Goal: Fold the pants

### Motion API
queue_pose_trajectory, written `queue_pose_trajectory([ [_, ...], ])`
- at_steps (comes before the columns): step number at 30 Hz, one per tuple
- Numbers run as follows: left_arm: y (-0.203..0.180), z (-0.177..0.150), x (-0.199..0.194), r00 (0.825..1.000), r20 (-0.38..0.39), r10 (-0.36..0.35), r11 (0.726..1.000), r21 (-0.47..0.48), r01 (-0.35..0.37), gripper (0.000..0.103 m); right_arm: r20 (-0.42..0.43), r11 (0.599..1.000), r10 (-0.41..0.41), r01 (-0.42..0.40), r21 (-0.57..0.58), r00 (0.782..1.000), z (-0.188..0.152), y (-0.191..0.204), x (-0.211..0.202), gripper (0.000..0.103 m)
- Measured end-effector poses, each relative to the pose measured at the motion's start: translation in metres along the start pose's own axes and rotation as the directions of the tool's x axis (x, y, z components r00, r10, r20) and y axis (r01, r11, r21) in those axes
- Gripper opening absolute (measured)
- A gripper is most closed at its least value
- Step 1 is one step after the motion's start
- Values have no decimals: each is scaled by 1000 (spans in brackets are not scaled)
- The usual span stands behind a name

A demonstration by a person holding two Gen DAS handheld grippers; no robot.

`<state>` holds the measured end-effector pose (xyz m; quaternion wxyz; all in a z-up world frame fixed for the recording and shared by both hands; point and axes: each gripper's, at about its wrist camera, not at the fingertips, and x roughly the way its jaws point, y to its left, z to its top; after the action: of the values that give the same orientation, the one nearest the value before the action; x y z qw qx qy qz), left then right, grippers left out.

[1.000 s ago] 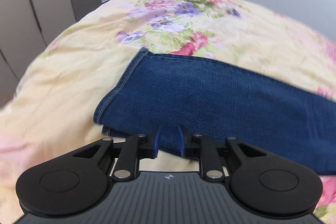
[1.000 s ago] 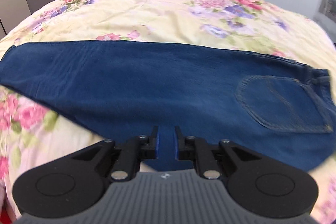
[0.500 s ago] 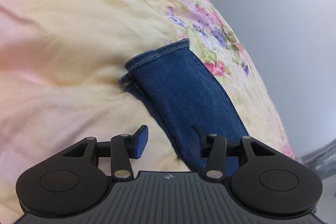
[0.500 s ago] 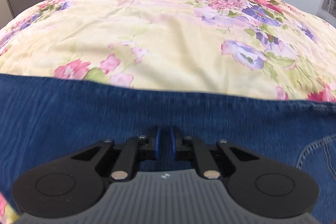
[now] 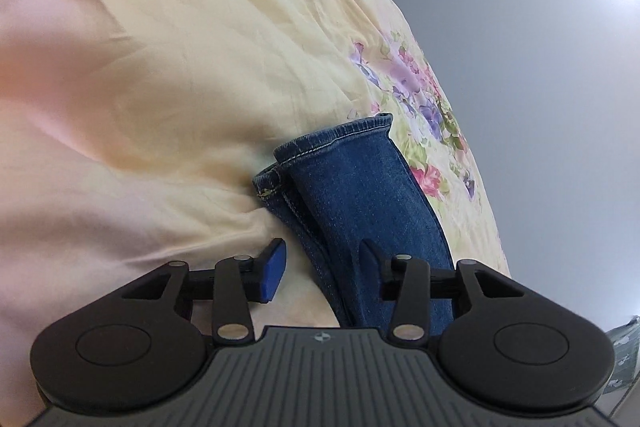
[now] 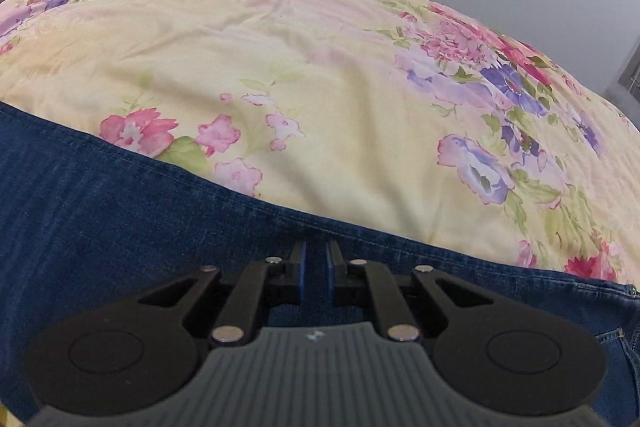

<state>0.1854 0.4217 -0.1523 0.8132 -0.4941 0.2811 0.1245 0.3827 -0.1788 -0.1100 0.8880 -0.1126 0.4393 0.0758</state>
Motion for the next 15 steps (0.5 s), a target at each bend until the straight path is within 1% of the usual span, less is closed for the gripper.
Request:
queue_pose_trajectory([
  [2,-2,-3,7,1000,23,16,1000,19,-16,38,4,1000,19,-19,-2,1000,-7,-1,-15,4],
  [4,-8,-6,15,998,48,32,998,57,-35,35,1,998,50,-50,27,999,-16,-2,-29,4],
  [6,-14,-7,18,996,67,50,995,88,-56,29,-4,995,80,-80,63,997,-26,-4,-43,5],
  [7,-18,-6,18,995,76,58,993,102,-65,23,-11,992,93,-92,81,996,-31,-5,-49,5],
  [8,-22,-5,18,994,85,70,990,116,-80,19,-15,989,108,-106,99,994,-36,-4,-55,5],
  [11,-34,-6,17,989,107,105,979,165,-122,14,-20,980,151,-147,137,988,-50,6,-68,5],
  [13,-38,-8,15,986,115,124,971,191,-145,13,-13,970,193,-189,151,981,-58,18,-74,5],
  [15,-39,-7,16,985,115,132,967,204,-153,13,-16,961,229,-224,165,973,-66,33,-78,5],
])
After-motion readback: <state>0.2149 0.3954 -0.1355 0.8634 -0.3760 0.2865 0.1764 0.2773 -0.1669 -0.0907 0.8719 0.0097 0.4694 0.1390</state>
